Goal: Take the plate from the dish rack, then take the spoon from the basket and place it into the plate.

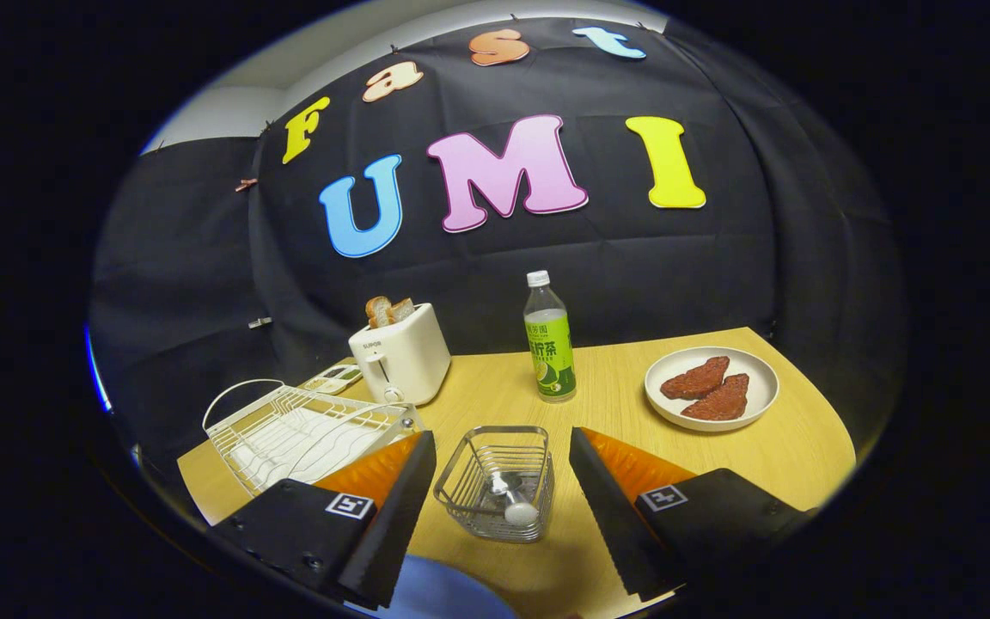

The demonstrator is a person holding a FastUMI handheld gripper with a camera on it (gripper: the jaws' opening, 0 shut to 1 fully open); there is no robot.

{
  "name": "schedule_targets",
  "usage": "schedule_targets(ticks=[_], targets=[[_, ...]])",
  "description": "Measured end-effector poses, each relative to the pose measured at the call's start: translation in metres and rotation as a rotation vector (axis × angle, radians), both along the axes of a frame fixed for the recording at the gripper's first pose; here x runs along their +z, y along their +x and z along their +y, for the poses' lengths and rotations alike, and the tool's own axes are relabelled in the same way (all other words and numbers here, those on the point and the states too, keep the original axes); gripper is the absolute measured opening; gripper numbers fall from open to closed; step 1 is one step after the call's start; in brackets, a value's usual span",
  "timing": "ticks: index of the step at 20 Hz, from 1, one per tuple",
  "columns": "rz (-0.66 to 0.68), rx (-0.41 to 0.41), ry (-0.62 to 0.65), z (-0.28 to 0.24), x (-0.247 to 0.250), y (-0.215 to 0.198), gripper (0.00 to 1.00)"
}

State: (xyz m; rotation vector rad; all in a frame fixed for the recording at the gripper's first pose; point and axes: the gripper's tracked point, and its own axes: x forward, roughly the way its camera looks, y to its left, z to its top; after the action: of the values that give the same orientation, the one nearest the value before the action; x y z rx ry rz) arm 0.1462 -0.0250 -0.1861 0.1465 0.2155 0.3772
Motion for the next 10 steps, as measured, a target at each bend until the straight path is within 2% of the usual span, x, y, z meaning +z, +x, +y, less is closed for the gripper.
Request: schedule_targets(ticks=[1,3,4,5,7,10], targets=[[0.002,-0.002,-0.014,0.001,-0.007,0.004,0.95],[0.004,-0.009,-0.039,-0.001,-0.013,0.008,0.86],[-0.002,-0.01,-0.047,0.0,-0.015,0.01,0.71],[-0.011,-0.006,-0.048,0.001,-0.014,0.01,0.63],[-0.031,-0.009,-0.07,0.002,-0.015,0.013,0.64],[-0.022,-0.001,-0.096,0.005,-0.022,0.014,0.48]])
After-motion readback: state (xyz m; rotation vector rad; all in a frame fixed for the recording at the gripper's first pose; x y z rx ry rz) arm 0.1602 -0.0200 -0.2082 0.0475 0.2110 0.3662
